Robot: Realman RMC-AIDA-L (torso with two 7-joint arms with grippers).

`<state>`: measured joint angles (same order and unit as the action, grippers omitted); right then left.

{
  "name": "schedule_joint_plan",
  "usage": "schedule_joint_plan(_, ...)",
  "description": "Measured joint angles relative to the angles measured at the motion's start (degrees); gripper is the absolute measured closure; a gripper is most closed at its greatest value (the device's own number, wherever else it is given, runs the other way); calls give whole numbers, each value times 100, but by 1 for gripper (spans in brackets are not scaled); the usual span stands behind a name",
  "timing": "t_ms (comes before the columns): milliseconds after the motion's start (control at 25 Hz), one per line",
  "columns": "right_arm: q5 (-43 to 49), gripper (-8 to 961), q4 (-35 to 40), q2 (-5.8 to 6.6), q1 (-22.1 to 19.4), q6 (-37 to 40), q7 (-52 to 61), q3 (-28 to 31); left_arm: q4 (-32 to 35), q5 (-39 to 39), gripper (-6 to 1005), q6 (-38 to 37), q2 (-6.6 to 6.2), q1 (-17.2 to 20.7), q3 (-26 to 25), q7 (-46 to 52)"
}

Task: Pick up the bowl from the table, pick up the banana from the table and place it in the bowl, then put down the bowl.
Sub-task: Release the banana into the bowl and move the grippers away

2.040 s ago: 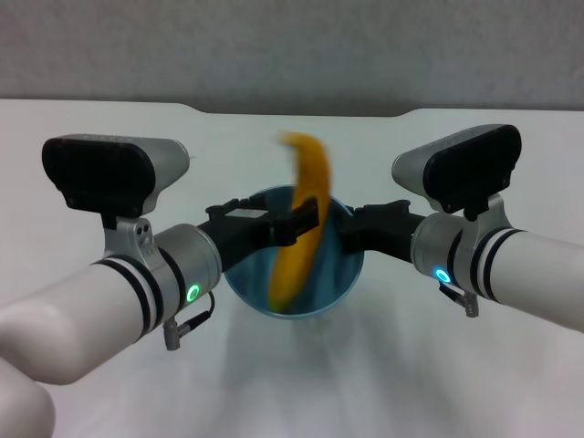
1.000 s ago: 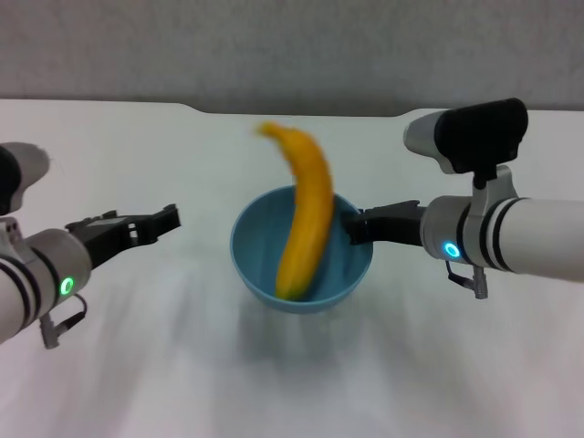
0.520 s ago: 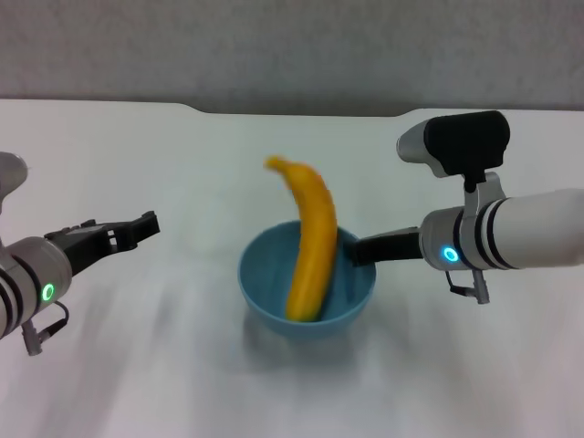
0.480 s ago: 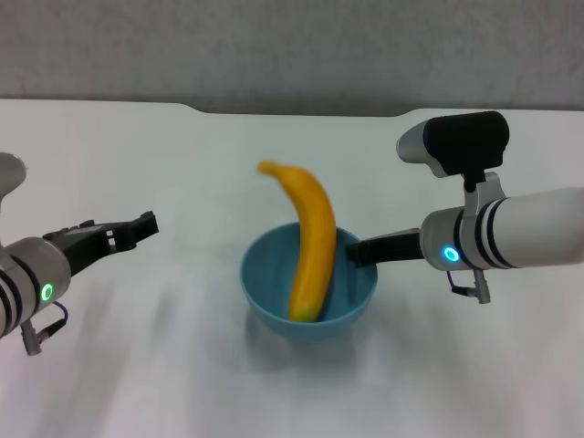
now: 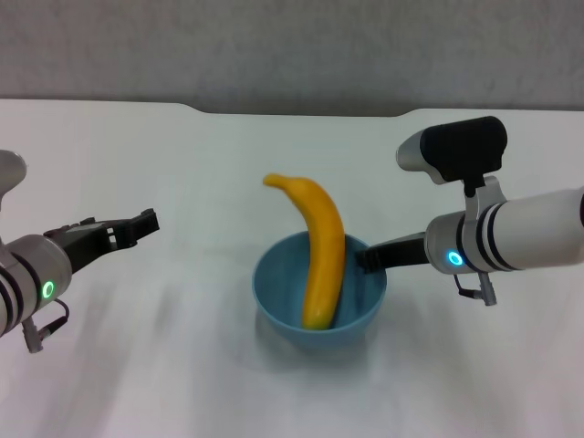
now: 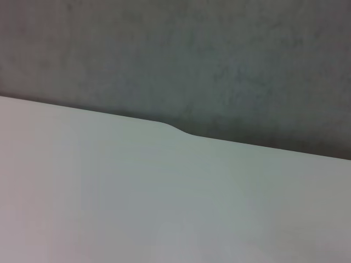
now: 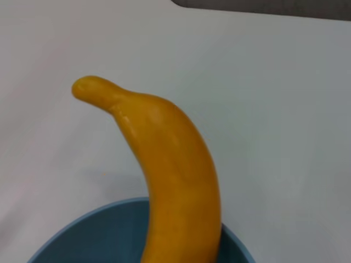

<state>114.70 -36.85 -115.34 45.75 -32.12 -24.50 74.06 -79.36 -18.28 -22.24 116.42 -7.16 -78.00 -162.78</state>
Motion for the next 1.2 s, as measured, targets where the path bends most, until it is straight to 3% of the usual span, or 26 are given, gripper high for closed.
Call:
schedule_joint_plan(1120,18,903,-80,-5,-230,332,-72,-118,7,0,105,47,4,43,-5,18)
schedule_joint_plan(1200,14,808,-150,-5,-281,356,-136,-120,9,0,105,47,3,57,-5,18)
